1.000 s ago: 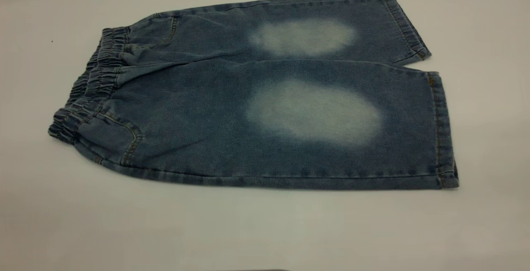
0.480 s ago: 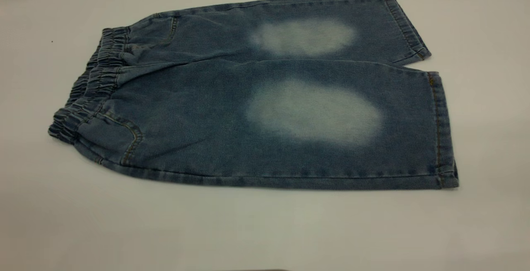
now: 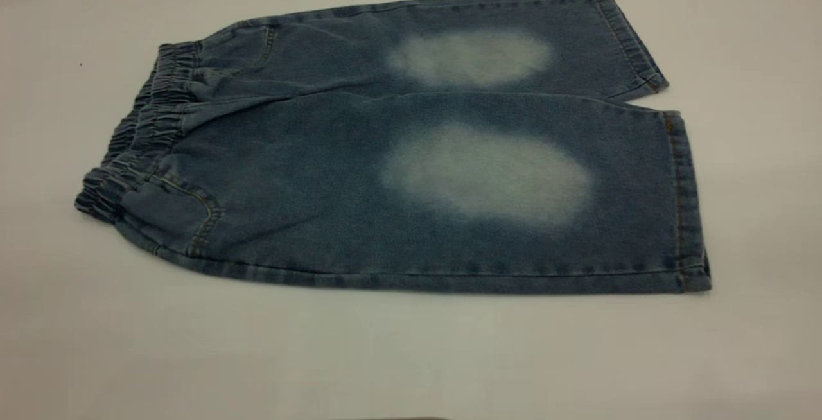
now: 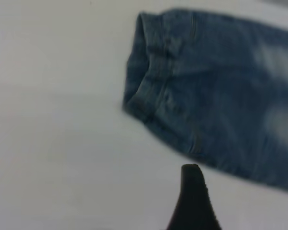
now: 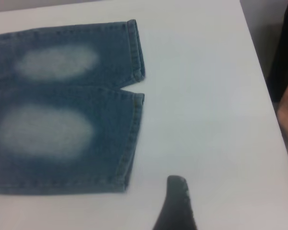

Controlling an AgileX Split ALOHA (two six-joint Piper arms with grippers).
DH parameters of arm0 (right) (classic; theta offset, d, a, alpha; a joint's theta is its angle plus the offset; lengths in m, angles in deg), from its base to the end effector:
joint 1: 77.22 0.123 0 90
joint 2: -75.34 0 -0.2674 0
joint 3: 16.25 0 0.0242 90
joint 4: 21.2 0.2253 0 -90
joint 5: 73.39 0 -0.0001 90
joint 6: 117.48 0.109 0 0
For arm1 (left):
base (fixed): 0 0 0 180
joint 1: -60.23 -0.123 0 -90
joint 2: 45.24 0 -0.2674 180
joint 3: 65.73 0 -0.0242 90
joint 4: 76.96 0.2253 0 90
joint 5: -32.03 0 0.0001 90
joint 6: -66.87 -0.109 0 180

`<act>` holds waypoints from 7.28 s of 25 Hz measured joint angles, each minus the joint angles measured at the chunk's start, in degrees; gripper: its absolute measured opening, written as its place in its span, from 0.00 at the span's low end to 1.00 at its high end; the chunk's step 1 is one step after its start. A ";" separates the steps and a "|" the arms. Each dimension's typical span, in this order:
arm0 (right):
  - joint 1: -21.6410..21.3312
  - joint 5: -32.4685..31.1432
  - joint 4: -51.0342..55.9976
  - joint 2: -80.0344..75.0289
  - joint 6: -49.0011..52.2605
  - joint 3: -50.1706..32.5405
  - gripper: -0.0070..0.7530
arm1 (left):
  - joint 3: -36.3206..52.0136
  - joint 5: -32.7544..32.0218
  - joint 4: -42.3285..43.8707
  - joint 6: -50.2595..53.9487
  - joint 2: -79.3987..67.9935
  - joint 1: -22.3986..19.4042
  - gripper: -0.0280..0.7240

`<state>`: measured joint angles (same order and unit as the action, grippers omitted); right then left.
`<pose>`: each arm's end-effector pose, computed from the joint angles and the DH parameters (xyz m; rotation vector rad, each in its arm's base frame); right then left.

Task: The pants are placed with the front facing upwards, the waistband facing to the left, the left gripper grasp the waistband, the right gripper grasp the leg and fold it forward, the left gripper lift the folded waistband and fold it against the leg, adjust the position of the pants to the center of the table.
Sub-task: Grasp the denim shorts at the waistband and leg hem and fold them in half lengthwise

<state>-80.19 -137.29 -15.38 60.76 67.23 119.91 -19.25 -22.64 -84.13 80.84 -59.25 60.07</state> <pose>0.0128 0.0093 0.2710 0.1370 2.1291 0.1415 0.0230 -0.0110 0.2739 -0.2556 2.0004 -0.3024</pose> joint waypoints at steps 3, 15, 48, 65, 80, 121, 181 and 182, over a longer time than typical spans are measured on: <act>0.00 2.14 1.04 -6.68 0.11 3.18 0.66 | -0.71 5.59 0.46 -0.04 -8.87 0.00 0.66; 0.00 11.75 7.06 -31.71 -2.44 5.83 0.80 | -4.59 20.27 0.34 -6.77 -49.59 0.00 0.66; 0.00 14.03 19.49 -38.20 -16.32 5.83 0.79 | -12.56 50.13 -0.61 -5.92 -102.56 -1.16 0.66; 0.00 14.03 19.51 -38.20 -16.32 5.83 0.79 | -14.77 52.85 -1.44 -4.11 -110.34 -1.16 0.60; 0.00 12.90 25.18 -39.70 -24.29 5.83 0.77 | -14.55 52.18 -1.17 -2.95 -106.49 -0.96 0.09; 29.24 31.76 11.75 -99.08 -20.73 14.11 0.77 | -14.07 42.26 -1.13 -7.93 -90.07 -0.96 0.09; 23.75 39.59 10.13 -90.09 -17.93 19.73 0.05 | -25.63 33.48 -5.87 -7.94 -89.84 -0.96 0.09; 23.27 40.37 10.13 -90.09 -17.93 20.27 0.05 | -25.64 34.49 -6.58 -7.94 -89.84 -0.96 0.09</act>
<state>-56.92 -96.92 -5.25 -29.33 49.30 140.18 -44.89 11.85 -90.71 72.90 -149.09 59.11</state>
